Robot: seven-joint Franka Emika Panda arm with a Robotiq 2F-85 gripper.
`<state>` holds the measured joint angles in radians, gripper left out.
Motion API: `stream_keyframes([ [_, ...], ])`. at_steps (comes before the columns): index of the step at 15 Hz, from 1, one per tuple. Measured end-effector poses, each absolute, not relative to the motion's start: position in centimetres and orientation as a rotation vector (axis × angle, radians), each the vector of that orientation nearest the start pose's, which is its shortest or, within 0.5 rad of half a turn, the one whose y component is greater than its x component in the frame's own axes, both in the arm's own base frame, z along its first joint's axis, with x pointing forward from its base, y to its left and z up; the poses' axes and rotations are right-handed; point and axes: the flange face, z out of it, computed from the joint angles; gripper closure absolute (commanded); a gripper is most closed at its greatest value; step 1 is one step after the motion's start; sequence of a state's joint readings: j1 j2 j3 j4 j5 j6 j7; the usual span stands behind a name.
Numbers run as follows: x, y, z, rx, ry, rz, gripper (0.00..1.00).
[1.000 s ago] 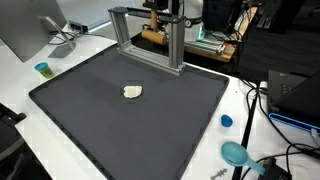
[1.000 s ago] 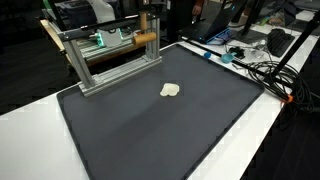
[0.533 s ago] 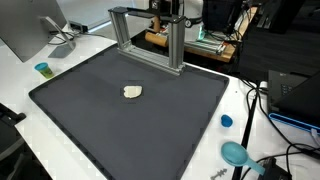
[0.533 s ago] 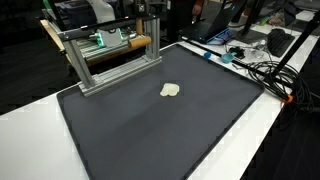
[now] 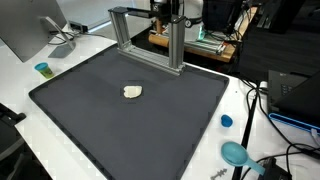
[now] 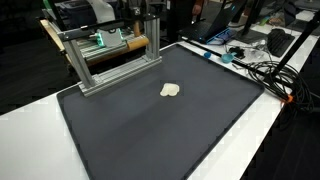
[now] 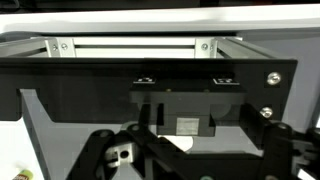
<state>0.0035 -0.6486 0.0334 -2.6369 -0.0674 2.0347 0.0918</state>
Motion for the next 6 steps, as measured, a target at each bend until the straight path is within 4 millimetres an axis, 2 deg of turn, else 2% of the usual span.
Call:
stream_keyframes([
  [6, 31.9, 1.1, 49.3, -3.229, 0.080, -0.185, 0.00],
])
